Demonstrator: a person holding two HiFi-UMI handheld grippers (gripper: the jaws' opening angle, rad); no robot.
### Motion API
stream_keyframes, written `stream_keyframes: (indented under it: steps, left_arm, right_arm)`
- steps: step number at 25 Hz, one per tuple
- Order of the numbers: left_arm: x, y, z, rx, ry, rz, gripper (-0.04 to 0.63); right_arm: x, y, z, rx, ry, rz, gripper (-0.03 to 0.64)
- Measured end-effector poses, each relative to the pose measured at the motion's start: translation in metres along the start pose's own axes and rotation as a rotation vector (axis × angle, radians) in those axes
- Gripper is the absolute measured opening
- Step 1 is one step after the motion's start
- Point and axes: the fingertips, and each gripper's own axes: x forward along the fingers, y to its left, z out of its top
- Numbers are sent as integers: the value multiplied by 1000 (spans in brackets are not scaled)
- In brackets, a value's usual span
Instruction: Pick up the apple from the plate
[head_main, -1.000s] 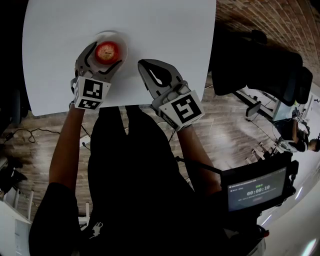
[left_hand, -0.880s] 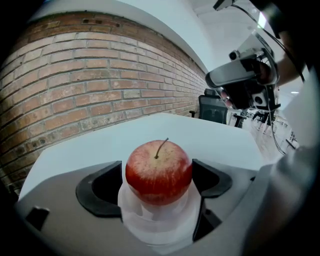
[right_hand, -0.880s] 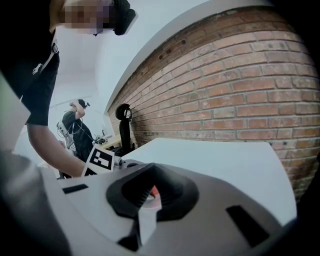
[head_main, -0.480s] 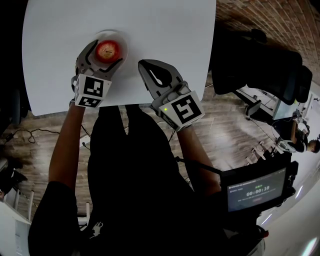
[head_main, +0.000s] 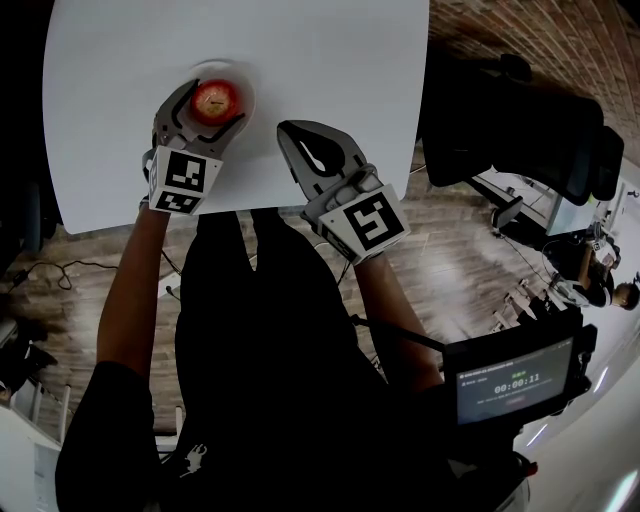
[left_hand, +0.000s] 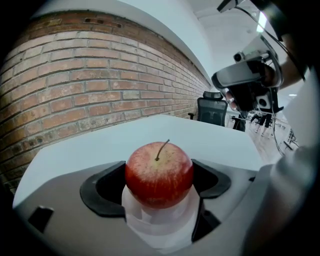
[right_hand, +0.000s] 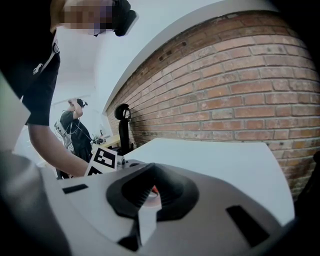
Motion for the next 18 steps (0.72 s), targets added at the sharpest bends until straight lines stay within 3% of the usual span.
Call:
stream_keyframes:
  steps: [18]
  left_arm:
    - [-19,2,22,0,-27,18,408]
  right_arm:
    - [-5,3,12,-15,-38,20,3]
